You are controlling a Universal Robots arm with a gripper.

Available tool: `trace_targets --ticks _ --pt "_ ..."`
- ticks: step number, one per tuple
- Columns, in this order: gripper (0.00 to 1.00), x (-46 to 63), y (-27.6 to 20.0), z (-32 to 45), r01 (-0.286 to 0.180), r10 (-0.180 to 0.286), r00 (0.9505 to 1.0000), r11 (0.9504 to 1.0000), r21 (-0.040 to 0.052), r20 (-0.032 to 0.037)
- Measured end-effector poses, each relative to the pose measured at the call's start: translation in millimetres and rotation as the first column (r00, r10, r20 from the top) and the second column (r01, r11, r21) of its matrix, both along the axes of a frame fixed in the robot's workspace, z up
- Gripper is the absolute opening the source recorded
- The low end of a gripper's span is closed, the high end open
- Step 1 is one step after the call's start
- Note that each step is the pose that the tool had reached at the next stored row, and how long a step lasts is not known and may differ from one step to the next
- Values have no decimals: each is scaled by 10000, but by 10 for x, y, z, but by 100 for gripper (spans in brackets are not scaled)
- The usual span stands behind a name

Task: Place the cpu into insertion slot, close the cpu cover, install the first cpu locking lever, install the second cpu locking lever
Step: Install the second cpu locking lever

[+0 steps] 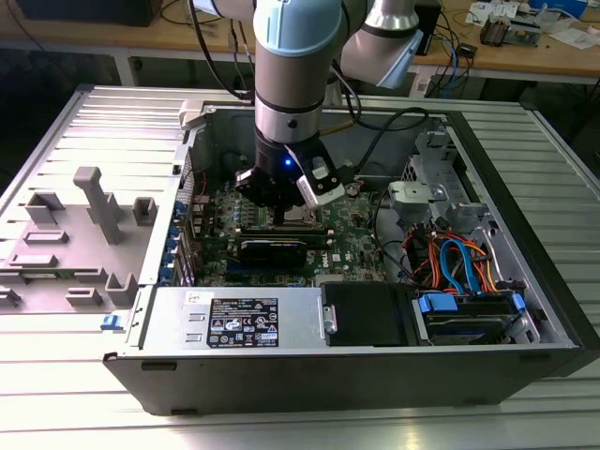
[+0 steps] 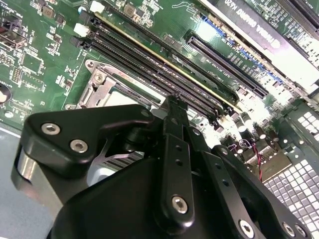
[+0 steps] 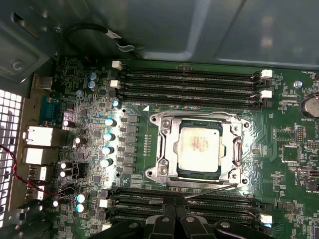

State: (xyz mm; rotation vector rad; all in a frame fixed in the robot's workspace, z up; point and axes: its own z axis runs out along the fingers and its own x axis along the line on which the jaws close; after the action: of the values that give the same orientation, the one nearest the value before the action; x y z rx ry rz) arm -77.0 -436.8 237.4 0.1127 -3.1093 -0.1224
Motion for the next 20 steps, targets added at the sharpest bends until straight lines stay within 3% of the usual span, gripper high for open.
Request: trace_targets --ticks 16,20 --pt "11 -1 0 0 -1 1 10000 10000 8 2" --pt "11 -13 0 -45 0 0 10000 10000 10 3"
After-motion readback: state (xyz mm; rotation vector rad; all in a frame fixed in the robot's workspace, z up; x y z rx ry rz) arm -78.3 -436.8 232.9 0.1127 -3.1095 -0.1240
